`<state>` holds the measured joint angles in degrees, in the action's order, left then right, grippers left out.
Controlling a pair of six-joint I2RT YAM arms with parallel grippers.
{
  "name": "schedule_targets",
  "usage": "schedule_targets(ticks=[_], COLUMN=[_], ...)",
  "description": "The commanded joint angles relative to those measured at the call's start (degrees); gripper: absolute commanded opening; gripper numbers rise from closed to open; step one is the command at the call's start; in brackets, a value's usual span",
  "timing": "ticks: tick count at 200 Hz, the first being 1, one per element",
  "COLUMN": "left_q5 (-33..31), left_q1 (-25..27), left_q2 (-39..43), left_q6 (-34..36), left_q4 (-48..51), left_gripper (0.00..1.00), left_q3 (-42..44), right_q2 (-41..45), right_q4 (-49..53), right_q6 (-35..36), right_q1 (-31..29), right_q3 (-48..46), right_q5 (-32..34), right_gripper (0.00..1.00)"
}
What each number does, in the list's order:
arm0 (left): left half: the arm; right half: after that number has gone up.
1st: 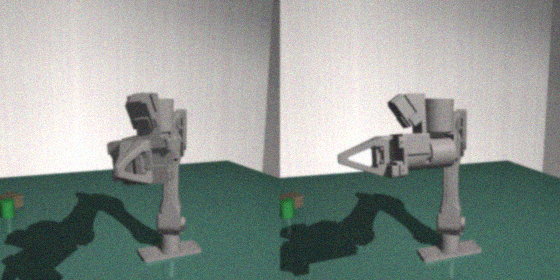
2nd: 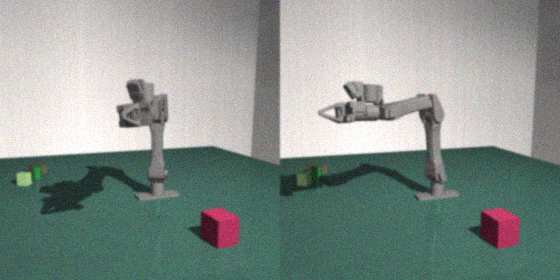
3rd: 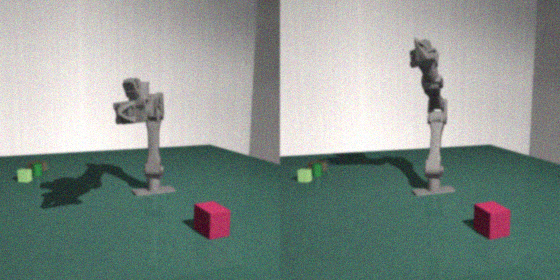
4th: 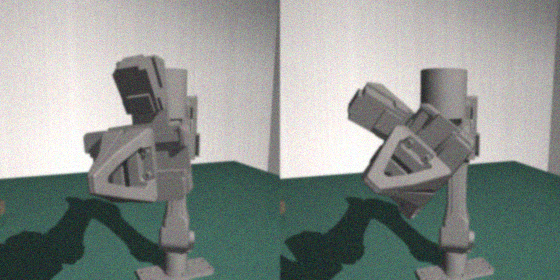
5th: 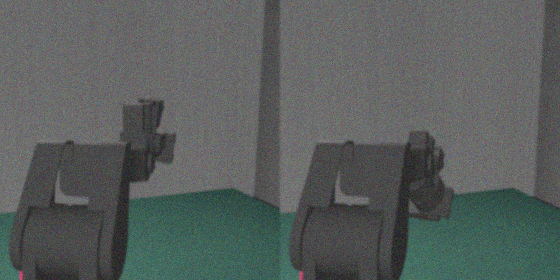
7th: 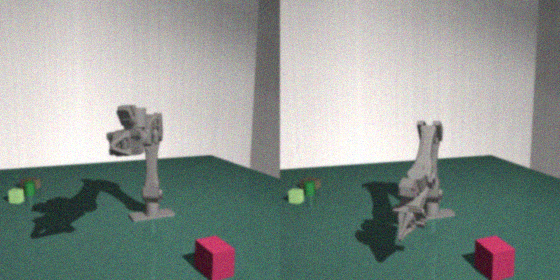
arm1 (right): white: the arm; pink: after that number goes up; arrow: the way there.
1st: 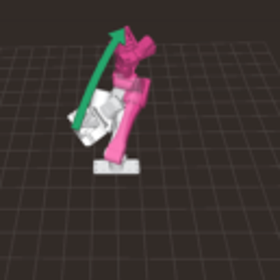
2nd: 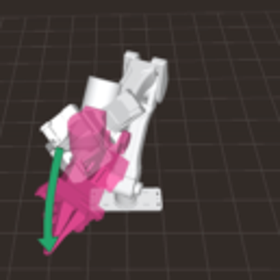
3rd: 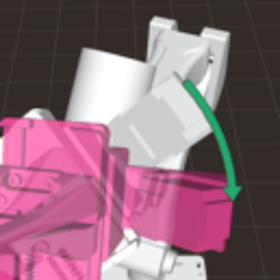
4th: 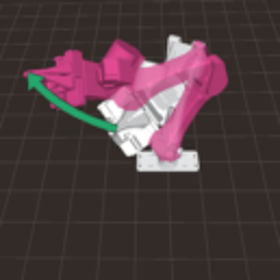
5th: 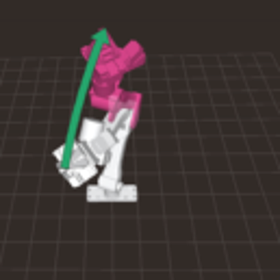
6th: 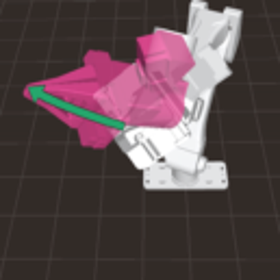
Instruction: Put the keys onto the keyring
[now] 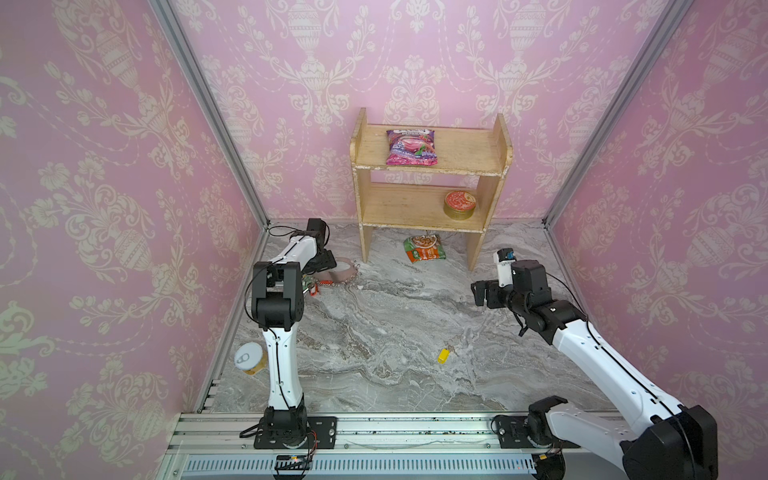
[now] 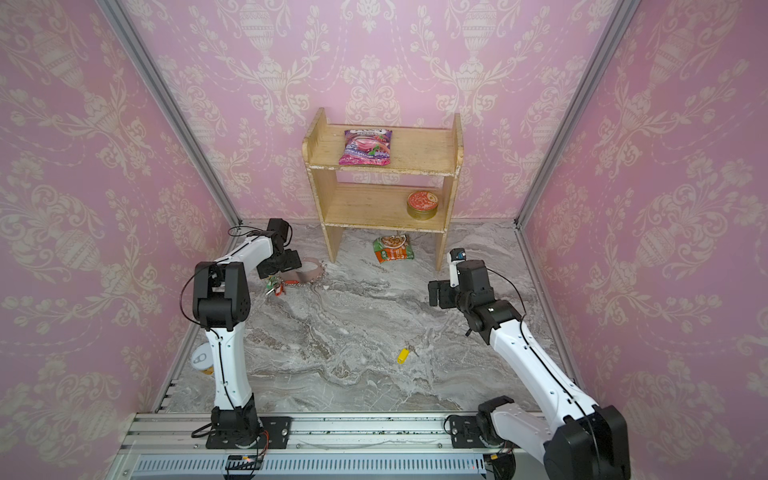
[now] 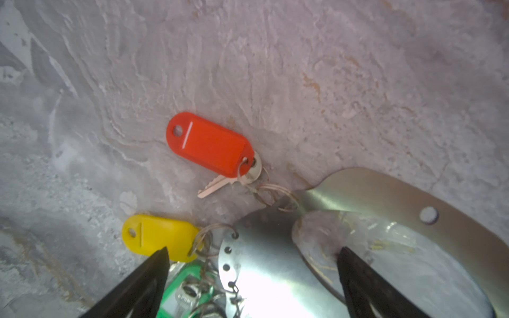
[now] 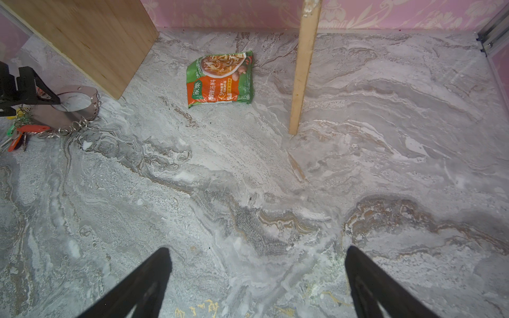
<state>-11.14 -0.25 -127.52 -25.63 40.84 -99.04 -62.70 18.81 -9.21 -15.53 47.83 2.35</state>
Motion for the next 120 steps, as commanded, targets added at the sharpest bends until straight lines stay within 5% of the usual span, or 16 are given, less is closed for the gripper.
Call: schedule_targets(ticks=[1,120], left_q5=[-1.43,4.12], left_q1=[0.16,11.28], left_q2=[1.99,24.77], left_q6=[-1.06,-13.72], left_q4=[5.21,5.14], left_gripper=[0.96,0.94], left_q3=[5.75,38.18], right_q2=[0.67,2.73], right_q4=[-0.24,-0.01], right_q6=[-0.96,-3.33], right_q1=[-0.47,-1.08], right_q3=[0.82,-0.98], right_q5=[-0.50,-2.39], right_gripper=[1.00,1.00])
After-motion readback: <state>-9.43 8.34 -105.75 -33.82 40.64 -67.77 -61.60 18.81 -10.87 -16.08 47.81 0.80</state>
